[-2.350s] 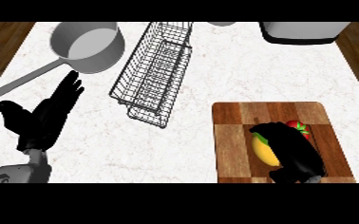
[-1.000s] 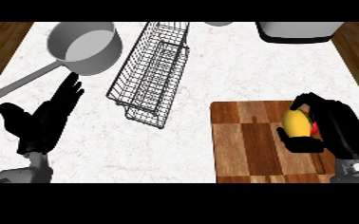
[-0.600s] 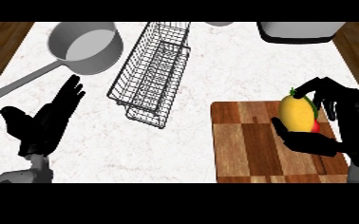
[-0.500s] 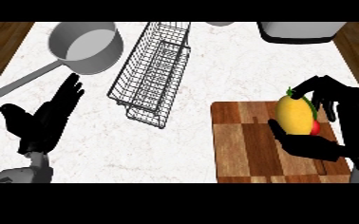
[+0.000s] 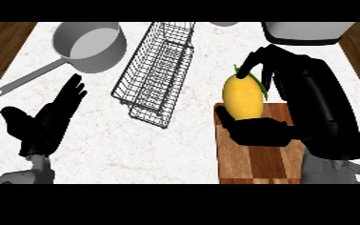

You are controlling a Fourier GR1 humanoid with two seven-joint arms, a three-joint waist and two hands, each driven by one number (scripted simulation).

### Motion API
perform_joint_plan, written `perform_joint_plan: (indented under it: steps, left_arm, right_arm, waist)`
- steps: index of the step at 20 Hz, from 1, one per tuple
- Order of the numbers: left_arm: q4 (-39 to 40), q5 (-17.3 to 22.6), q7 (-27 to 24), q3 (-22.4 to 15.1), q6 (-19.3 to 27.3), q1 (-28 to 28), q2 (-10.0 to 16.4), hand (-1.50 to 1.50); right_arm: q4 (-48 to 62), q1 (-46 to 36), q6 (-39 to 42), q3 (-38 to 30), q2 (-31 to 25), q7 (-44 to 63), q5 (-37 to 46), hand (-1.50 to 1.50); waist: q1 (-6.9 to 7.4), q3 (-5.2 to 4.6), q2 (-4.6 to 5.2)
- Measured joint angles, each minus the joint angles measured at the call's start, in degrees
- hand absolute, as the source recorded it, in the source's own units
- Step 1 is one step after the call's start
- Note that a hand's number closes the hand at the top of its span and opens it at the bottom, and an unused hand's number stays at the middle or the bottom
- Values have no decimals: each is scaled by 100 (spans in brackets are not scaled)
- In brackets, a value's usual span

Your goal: Pick the lemon from the cutting board and place it in the tiered basket

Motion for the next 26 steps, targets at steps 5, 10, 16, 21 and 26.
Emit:
perform_joint_plan:
  steps: [5,10,16,21,26]
  left_arm:
    - [196,-62,-206,21,-70,-10,-46,0]
    - [69,-62,-3,42,-71,-87,-56,0]
    - [212,-139,-42,67,-62,-178,-117,0]
    - [90,-152,-26,103,-87,-127,-132,0]
    - [181,-107,-37,228,-205,-167,-61,0]
  right_arm:
    - [844,-1046,-156,413,597,687,314,150]
    - [1827,-1804,-757,730,787,1116,277,150]
    - [2864,-2530,-1206,973,850,1522,-38,150]
    - [3679,-2774,-1701,1133,863,1462,-192,150]
    - [4420,-2978,-2080,1207,867,1166,-205,150]
  waist:
    - [5,-1,5]
    - [18,2,8]
    - [20,3,10]
    - [25,3,11]
    - [22,4,15]
